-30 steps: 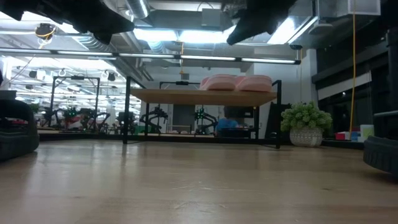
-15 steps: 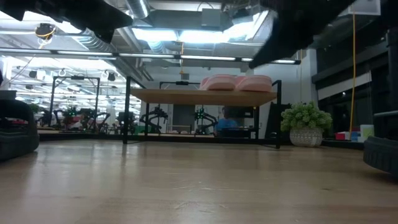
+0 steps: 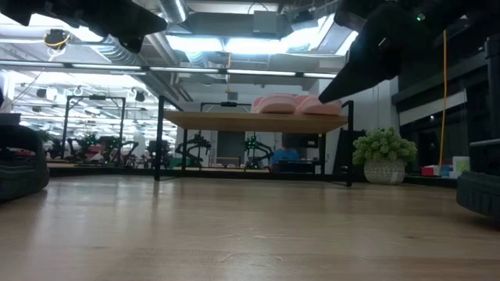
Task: Pick and place slides into the shelf
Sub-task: Put the right black slide on the shelf
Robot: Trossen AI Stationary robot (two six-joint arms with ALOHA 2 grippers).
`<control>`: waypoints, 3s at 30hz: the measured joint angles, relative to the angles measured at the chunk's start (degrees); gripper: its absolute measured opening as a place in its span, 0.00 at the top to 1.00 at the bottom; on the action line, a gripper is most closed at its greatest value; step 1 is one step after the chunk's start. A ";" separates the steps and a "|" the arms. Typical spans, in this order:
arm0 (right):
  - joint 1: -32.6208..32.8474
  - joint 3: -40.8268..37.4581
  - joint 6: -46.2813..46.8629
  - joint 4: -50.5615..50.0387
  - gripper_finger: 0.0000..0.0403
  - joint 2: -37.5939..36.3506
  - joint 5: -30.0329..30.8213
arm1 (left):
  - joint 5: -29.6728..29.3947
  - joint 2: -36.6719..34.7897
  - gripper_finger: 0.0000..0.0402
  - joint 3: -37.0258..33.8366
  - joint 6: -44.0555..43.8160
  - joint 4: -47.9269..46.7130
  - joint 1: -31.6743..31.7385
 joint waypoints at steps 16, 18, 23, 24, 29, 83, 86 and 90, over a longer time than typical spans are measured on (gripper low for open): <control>0.00 0.06 -6.20 0.09 0.94 0.02 0.01 | 0.00 -0.01 1.00 0.00 0.07 -0.52 0.00; 0.00 0.06 -5.99 0.09 0.94 0.02 0.01 | 0.00 -0.01 1.00 0.00 0.07 -0.52 0.00; 0.00 0.08 -6.13 0.09 0.94 0.02 0.01 | 0.00 -0.01 1.00 0.00 0.09 -0.52 0.00; 0.00 0.08 -6.13 0.09 0.94 0.03 0.01 | -0.02 -0.01 1.00 0.00 0.09 -0.52 0.00; -0.55 0.08 -8.82 1.45 0.94 0.04 -0.01 | -0.02 -0.01 1.00 0.00 0.10 -0.52 0.00; 14.02 67.80 68.72 -83.24 0.99 26.81 -16.75 | -0.04 -0.01 1.00 0.00 4.66 -3.82 0.04; 14.66 69.66 72.48 -83.23 0.99 28.99 -20.95 | -0.04 -0.01 1.00 0.00 4.69 -3.84 0.04; 15.20 69.20 76.90 -83.27 1.00 31.06 -28.56 | -0.04 0.00 1.00 0.00 5.02 -3.87 0.04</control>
